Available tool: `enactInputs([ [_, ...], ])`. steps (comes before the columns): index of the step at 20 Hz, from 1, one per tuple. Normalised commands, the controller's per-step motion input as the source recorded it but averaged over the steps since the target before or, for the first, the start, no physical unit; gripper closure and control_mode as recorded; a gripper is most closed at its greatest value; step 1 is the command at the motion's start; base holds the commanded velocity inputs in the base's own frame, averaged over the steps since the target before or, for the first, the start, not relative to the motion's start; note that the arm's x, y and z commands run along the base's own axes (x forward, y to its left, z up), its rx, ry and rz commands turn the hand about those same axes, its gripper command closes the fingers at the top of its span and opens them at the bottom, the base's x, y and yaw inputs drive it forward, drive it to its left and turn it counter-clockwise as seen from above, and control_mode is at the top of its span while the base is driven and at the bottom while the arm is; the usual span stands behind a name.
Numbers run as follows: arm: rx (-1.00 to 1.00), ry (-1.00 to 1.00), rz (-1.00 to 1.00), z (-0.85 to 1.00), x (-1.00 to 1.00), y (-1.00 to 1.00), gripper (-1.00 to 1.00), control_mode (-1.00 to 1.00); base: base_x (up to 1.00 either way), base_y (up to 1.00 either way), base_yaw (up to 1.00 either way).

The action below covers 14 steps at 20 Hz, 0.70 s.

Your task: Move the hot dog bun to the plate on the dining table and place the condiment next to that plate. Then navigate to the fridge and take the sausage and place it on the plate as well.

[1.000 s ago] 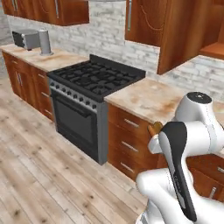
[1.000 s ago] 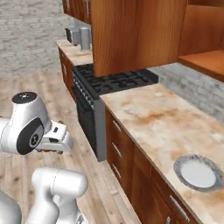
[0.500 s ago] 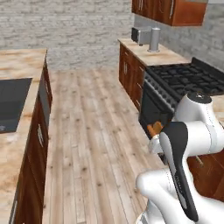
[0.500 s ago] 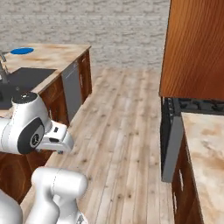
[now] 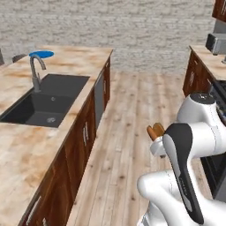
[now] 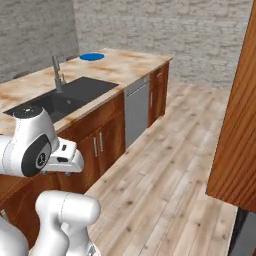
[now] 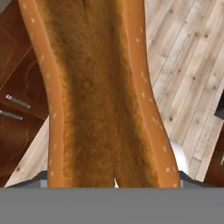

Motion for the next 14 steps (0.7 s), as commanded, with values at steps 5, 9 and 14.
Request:
enactInputs([
  [5,0.0,0.0,0.0,0.0,0.0,0.0,1.0,1.0,1.0,-0.56,-0.19],
  [9,0.0,0.0,0.0,0.0,0.0,0.0,1.0,1.0,1.0,-0.42,-0.23],
  [14,0.0,0.0,0.0,0.0,0.0,0.0,1.0,1.0,1.0,-0.36,-0.23],
])
